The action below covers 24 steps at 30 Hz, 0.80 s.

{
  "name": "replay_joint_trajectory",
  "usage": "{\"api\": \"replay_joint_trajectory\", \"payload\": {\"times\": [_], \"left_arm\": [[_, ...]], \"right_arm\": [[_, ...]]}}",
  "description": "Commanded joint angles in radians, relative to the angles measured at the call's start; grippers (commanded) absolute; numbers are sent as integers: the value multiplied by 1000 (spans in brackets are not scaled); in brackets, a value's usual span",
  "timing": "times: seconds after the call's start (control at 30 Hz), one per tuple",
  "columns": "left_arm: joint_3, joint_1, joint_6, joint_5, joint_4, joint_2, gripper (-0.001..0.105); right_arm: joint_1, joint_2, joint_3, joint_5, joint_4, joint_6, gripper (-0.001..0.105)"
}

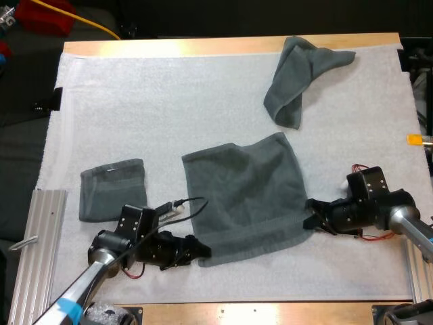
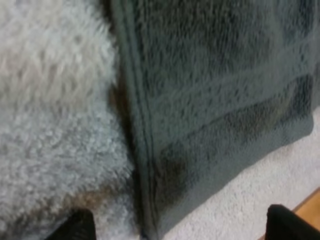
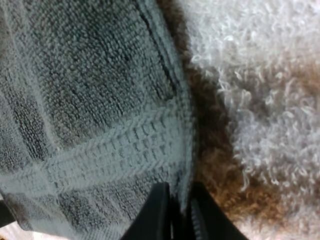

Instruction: Pick towel from pile, fold and stack

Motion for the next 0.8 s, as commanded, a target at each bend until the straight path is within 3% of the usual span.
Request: {"api": "replay_joint_trajectory", "payload": {"times": [0.0, 0.17, 0.4, 0.53, 0.6, 0.77], "left_arm": [[-1, -4, -2, 25, -21, 8, 66], [-1, -9, -2, 77, -51, 57, 66], [-1, -122, -2, 58, -89, 134, 66], [-5, -132, -4, 49, -94, 150, 64], [-5, -132, -4, 48, -97, 150, 58], [-5, -132, -17, 29, -97, 150, 24]], "right_arm": [[0, 5, 0, -6, 9, -2, 0], [0, 5, 0, -6, 9, -2, 0], [0, 5, 0, -8, 17, -2, 0], [0, 5, 0, -8, 38, -2, 0], [0, 5, 0, -8, 38, -2, 0], [0, 5, 0, -8, 38, -2, 0]]}}
